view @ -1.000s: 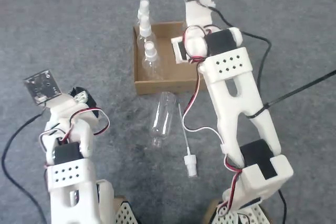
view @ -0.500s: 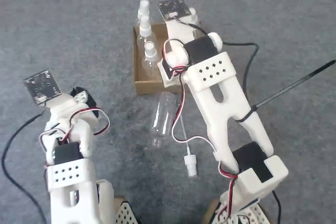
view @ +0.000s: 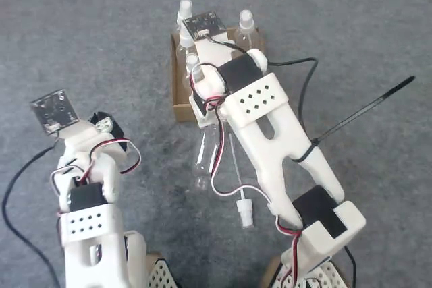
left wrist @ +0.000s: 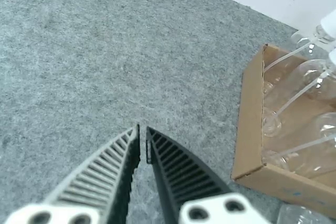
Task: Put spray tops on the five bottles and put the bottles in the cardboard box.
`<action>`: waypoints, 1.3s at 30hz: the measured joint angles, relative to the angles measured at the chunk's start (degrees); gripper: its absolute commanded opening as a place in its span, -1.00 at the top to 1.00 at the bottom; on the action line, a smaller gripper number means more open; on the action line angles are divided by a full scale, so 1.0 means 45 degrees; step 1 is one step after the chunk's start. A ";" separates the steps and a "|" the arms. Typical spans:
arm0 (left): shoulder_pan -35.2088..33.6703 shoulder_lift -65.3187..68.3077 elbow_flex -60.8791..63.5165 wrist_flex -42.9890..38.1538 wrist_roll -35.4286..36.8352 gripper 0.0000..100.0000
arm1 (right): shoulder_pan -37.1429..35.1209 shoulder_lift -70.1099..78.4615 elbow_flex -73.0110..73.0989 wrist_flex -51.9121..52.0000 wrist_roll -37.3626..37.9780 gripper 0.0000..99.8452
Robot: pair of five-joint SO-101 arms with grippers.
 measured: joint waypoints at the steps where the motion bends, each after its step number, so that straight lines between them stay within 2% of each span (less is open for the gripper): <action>1: 0.0000 0.0000 0.0000 0.0000 0.0000 0.98 | -0.0156 0.0000 0.0254 -0.0215 0.0000 0.55; 6: 0.0000 0.0000 0.0000 0.0000 0.0000 0.98 | -0.0723 0.0000 0.2696 -0.2168 -0.0039 0.55; 16: 0.0000 0.0000 0.0000 0.0000 0.0000 0.98 | -0.0723 0.0000 0.5880 -0.5587 -0.0039 0.56; 31: 0.0000 0.0000 0.0000 0.0000 0.0000 0.98 | -0.0938 0.0000 0.8264 -0.8928 -0.0039 0.56; 39: 0.0000 0.0000 0.0000 0.0000 0.0000 0.98 | -0.1035 0.0137 0.8420 -0.9182 -0.0039 0.56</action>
